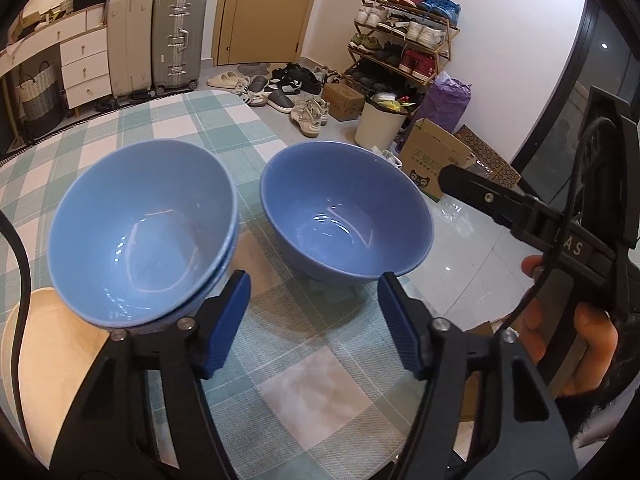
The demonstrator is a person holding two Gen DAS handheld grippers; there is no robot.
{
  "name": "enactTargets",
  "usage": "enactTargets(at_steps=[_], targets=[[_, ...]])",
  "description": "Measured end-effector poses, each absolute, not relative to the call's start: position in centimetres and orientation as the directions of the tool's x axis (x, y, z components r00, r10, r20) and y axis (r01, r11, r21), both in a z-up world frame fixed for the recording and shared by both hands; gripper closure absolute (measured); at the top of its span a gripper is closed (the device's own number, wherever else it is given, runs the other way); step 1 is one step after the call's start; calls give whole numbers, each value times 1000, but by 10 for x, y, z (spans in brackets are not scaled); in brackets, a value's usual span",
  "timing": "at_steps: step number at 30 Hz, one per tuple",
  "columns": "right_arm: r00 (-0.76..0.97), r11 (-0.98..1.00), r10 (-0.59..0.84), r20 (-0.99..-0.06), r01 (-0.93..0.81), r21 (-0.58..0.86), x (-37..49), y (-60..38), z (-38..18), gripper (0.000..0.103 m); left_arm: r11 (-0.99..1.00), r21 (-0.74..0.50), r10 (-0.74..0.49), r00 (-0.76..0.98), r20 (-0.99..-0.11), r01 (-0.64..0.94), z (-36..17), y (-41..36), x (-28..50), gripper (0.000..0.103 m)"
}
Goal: Organize plates and bowls
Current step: 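Move both open tools to the third light-blue bowl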
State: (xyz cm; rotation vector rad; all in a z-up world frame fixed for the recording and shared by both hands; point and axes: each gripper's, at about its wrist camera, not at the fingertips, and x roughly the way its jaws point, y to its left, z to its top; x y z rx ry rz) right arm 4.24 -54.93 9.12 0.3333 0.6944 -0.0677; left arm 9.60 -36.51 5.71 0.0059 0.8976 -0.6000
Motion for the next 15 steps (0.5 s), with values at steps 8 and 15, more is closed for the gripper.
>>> enactTargets(at_steps=[8,15], targets=[[752,938,45,-657,194,286,48,-559,77,1,843,-254,-478,446,-757,474,44,-384,103,51],[742,936,36,-669,209,282,53,-564,65,10,869,-242,-443,462,-768,432,33,-393,117,54]])
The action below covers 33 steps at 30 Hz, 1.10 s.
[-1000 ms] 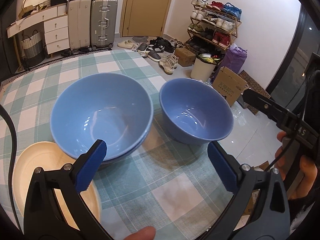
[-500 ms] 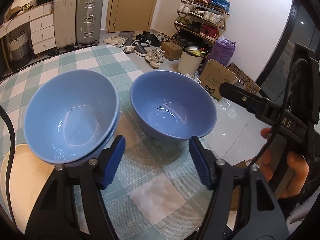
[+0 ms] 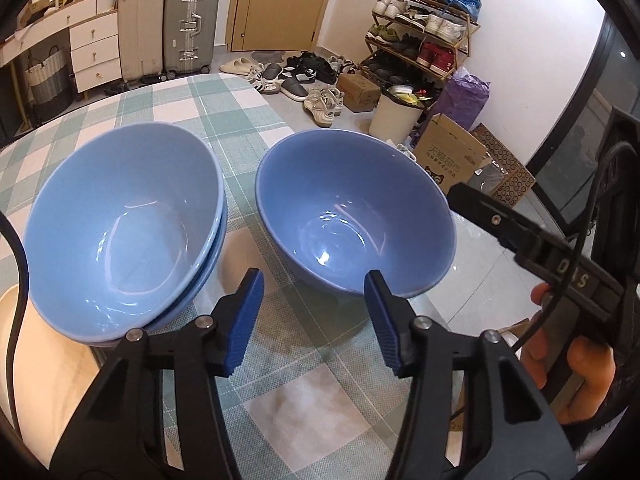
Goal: Organize plates and bowls
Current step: 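Move both open tools to the third light-blue bowl, then close the right tool on the bowl rim while the left tool closes on it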
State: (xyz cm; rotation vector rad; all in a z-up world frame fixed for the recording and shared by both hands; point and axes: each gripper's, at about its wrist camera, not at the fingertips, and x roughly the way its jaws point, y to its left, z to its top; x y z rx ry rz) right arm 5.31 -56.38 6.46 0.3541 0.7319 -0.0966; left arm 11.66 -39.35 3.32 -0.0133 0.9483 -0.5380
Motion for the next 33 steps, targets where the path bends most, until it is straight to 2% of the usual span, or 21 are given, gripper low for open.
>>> enactTargets(at_steps=[7,8,11,13,21,26,30,31,32,33], targets=[[714,928,30,-700,240,284,63,-572,44,43,878,-245,-433,463,-773,412,25,-396,130,55],[710,927,29,-704,244,285,64,-573,41,45,878,-244,-432,463,-774,412,24,-396,131,55],[713,923,39,-700,242,298,66,-575,35,47,880,-240,-429,466,-774,411,21,-398,134,55],[716,922,40,-697,243,302,67,-575,33,53,880,-241,-429,467,-773,408,19,-398,137,55],[721,918,43,-692,245,312,71,-577,25,66,878,-234,-427,466,-774,417,16,-403,142,59],[724,921,59,-688,227,318,74,-571,24,77,873,-230,-433,466,-772,431,15,-407,143,68],[719,956,-3,-695,206,209,77,-556,26,80,878,-220,-424,477,-770,425,15,-408,142,69],[745,970,-14,-667,173,172,73,-552,25,80,877,-215,-422,475,-772,429,13,-409,143,71],[741,974,-12,-672,162,161,72,-550,20,80,878,-206,-414,467,-782,433,12,-410,145,76],[720,975,8,-694,150,167,73,-549,16,80,883,-192,-396,458,-796,429,9,-412,147,77]])
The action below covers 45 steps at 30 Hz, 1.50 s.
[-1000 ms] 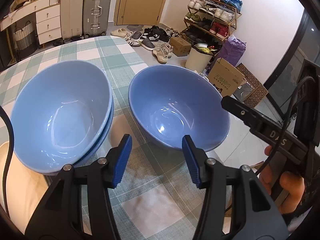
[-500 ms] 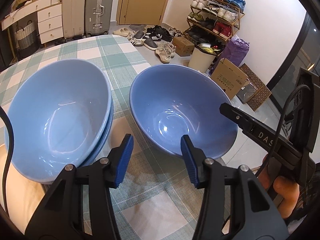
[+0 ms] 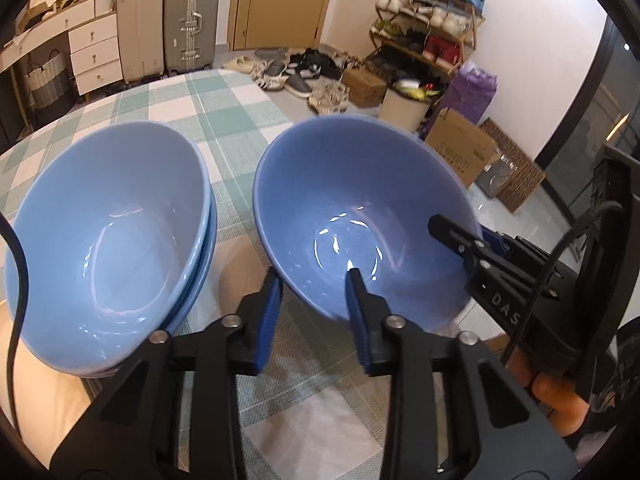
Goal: Organize plates and bowls
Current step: 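Close the right tool on the bowl rim while the left tool closes on it, then lift the third light-blue bowl with both tools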
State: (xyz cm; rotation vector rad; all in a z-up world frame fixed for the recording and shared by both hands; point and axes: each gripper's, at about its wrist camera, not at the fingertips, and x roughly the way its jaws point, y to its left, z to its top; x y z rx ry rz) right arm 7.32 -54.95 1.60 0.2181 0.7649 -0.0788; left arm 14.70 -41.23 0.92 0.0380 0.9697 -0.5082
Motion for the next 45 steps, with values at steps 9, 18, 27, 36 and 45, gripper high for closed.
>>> enactTargets(at_steps=[9,18,27,36,45], targets=[[709,959,53,-703,161,234,76,-559,6,81,884,-187,-389,451,-804,429,3,-421,156,78],[734,951,17,-679,198,238,64,-569,23,86,876,-185,-403,464,-789,445,9,-423,156,80],[743,957,-2,-670,195,214,53,-561,40,86,866,-190,-425,483,-765,462,29,-411,144,80],[758,964,1,-653,172,201,46,-546,66,85,863,-205,-449,515,-731,461,62,-384,125,80],[774,974,17,-633,131,186,41,-514,95,85,875,-196,-443,566,-695,443,100,-344,102,80]])
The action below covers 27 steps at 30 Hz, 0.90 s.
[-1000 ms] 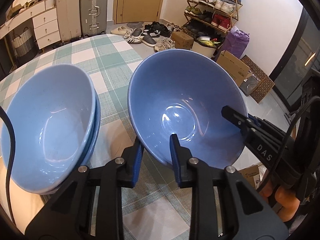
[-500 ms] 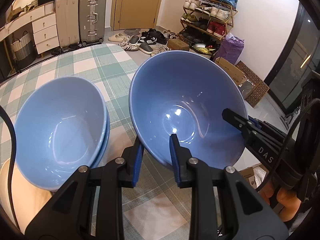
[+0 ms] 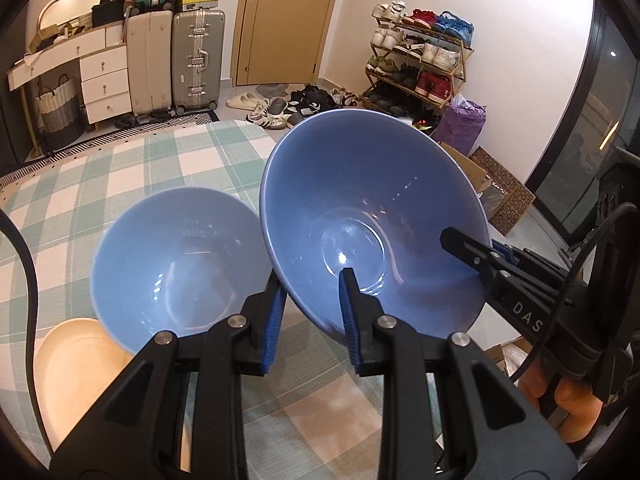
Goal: Organize plates and bowls
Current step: 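Lift the third light-blue bowl with both tools, then carry the bowl over the nested bowls and lower it in with both tools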
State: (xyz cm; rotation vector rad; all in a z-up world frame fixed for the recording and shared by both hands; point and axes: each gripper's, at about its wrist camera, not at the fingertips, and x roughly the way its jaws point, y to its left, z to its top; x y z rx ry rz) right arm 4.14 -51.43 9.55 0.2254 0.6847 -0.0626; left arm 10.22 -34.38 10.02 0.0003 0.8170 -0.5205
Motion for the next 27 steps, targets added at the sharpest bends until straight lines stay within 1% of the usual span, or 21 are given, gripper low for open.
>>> enactTargets(at_steps=[15,27], targets=[[786,984,56,-616,61,168,42,-447,129,85,900,-188,-414,630,-657,394,146,-271,71,80],[779,989,85,-622,9,147,62,-394,143,85,927,-183,-365,670,-646,328,161,-217,72,80]])
